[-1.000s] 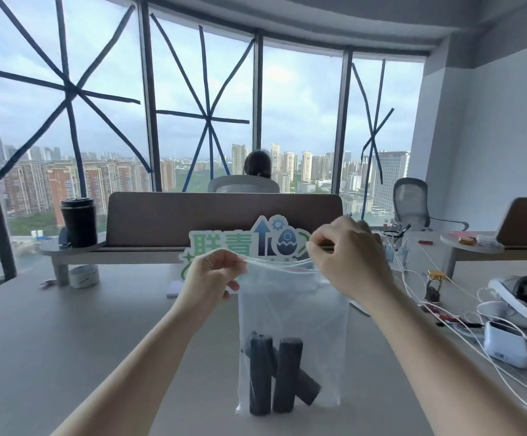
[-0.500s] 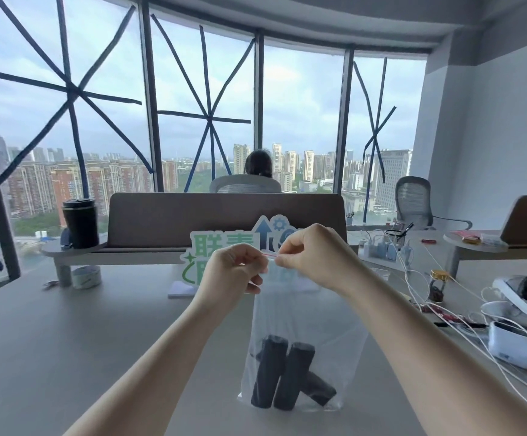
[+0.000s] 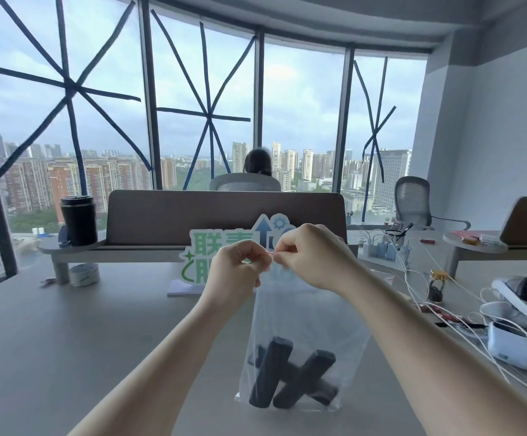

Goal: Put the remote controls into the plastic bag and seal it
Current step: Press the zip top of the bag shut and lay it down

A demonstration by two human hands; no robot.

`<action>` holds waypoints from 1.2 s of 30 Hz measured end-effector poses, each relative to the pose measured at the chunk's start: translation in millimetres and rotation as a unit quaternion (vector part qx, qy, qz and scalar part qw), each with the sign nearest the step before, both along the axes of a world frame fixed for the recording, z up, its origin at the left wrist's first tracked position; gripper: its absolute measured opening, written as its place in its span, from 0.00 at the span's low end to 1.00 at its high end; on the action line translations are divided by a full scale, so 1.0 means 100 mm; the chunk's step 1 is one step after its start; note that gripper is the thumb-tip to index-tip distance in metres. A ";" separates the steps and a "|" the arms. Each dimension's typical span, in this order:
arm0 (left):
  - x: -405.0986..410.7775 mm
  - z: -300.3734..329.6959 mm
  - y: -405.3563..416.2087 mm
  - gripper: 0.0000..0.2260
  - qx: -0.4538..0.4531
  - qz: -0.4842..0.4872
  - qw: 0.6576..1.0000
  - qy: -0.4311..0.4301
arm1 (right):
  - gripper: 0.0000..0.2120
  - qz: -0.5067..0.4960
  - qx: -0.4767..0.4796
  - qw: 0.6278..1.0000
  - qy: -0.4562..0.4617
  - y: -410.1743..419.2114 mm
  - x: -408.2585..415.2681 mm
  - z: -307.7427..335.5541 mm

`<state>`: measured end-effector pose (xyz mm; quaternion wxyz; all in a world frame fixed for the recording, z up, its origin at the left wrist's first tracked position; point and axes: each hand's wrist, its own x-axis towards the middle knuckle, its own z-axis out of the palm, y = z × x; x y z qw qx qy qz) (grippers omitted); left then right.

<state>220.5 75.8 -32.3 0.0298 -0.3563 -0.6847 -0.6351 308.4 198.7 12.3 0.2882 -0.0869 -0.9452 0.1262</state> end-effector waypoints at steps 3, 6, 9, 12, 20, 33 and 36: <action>0.01 0.00 0.02 0.07 0.015 0.011 1.000 0.001 | 0.07 -0.002 0.009 1.000 0.013 -0.04 -0.01 -0.01; 0.00 0.01 0.03 0.12 0.023 0.010 1.000 0.000 | 0.06 0.009 -0.022 1.000 0.011 -0.02 0.00 0.01; 0.00 0.00 0.02 0.15 0.021 0.002 1.000 -0.001 | 0.06 0.018 -0.057 0.998 -0.001 0.04 -0.01 0.02; -0.01 0.00 0.03 0.16 0.014 -0.002 1.000 0.002 | 0.06 0.020 -0.055 0.998 -0.011 0.05 -0.03 0.03; -0.01 -0.02 0.07 0.10 0.033 0.017 0.999 -0.013 | 0.06 -0.002 -0.020 1.000 0.004 -0.03 -0.02 -0.03; -0.18 -0.06 -0.09 0.11 0.078 0.096 0.990 -0.061 | 0.08 -0.051 0.069 0.996 -0.001 0.16 0.23 -0.21; -0.28 -0.06 -0.21 0.11 0.093 0.114 0.987 -0.058 | 0.08 -0.050 0.081 0.995 0.000 0.22 0.30 -0.24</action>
